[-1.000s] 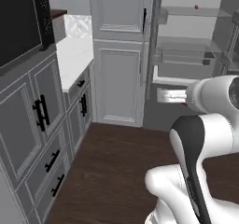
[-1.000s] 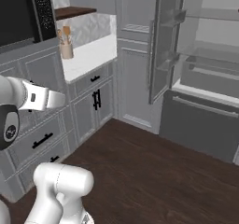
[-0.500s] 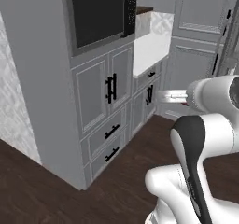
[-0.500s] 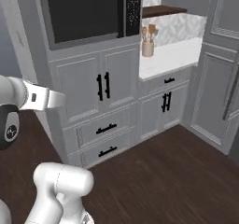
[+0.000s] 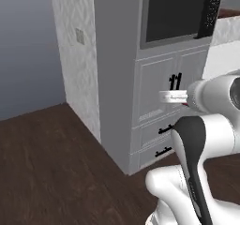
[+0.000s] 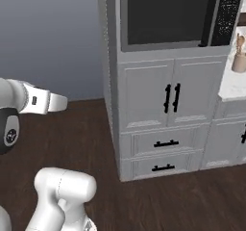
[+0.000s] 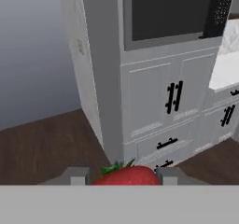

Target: Take the strawberry from the fridge and place it on top of the pancake, located on the dining counter.

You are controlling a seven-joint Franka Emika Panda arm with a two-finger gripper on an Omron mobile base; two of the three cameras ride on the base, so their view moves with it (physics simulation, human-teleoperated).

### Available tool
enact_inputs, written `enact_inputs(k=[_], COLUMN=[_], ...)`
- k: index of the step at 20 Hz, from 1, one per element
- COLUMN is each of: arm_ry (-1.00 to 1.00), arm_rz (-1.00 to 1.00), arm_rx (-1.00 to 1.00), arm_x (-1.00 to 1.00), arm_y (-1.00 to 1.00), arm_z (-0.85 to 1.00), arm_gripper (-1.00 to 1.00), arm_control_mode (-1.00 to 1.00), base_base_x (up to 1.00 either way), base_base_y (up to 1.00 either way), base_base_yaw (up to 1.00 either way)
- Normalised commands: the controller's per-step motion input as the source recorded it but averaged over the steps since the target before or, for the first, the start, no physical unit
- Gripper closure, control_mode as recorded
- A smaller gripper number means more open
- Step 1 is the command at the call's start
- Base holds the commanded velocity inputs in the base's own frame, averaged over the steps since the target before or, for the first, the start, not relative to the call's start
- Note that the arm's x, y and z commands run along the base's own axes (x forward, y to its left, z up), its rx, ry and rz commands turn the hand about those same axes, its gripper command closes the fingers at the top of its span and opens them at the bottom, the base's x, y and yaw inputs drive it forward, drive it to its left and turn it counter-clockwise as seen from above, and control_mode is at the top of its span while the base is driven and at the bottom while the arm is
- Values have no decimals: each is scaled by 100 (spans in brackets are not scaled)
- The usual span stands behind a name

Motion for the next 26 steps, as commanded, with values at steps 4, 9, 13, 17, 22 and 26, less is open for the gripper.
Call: enact_inputs(k=[4,9,13,17,22,26], arm_ry=[0,0,0,0,0,0], arm_rz=[0,0,0,0,0,0], arm_rx=[0,0,0,0,0,0], arm_x=[0,0,0,0,0,0], arm_y=[0,0,0,0,0,0], arm_z=[0,0,0,0,0,0], arm_gripper=[100,100,100,100,100,100], arm_control_mode=[100,100,100,100,100,100], base_base_x=[23,63,100,100,100,100], base_base_y=[32,24,0,-3,0,0], base_base_yaw=[66,64,52,43,37,32])
